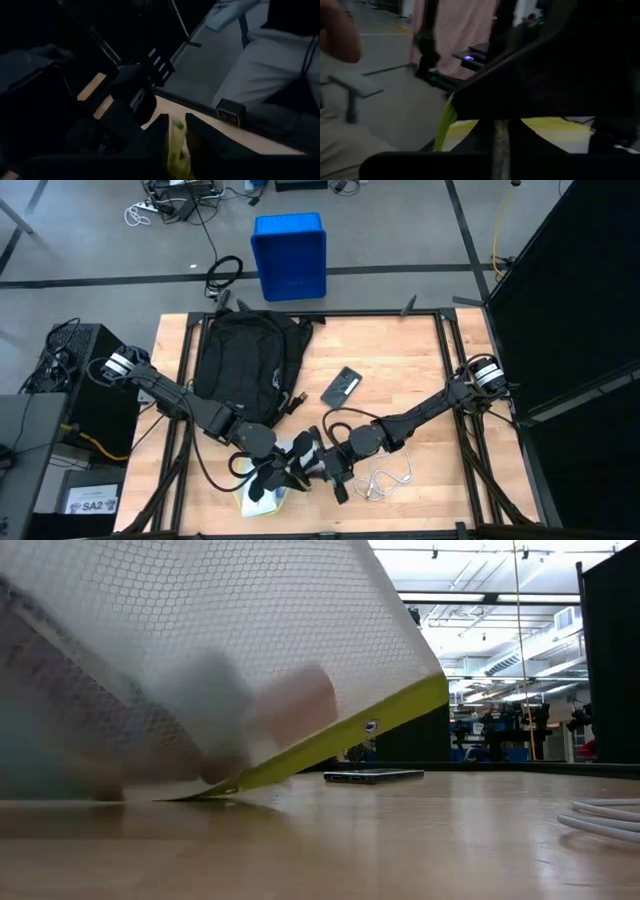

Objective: Unpack backpack
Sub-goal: Close the zip lock bag

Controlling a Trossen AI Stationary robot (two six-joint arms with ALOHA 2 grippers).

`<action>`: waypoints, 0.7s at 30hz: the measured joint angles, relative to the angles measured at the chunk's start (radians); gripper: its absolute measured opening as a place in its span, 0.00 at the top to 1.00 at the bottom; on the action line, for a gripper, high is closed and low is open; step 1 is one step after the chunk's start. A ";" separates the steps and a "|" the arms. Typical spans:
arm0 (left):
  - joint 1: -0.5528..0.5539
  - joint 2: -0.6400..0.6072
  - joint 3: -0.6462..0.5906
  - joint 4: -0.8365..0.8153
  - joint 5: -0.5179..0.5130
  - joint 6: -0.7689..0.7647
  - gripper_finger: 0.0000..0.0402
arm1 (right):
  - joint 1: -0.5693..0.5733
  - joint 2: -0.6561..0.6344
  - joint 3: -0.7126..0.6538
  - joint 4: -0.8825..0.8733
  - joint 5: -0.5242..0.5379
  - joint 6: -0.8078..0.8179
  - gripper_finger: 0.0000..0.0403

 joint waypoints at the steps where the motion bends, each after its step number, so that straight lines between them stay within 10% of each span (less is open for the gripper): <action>1: -0.001 0.000 0.006 0.000 -0.008 -0.021 0.83 | -0.003 0.000 0.001 0.005 0.025 0.000 1.00; 12: -0.113 -0.018 0.020 -0.031 -0.261 -0.075 0.70 | -0.008 -0.001 0.001 -0.006 0.247 -0.040 1.00; 21: -0.240 -0.037 0.014 -0.079 -0.682 -0.617 0.73 | -0.001 -0.002 0.001 -0.025 0.330 -0.088 1.00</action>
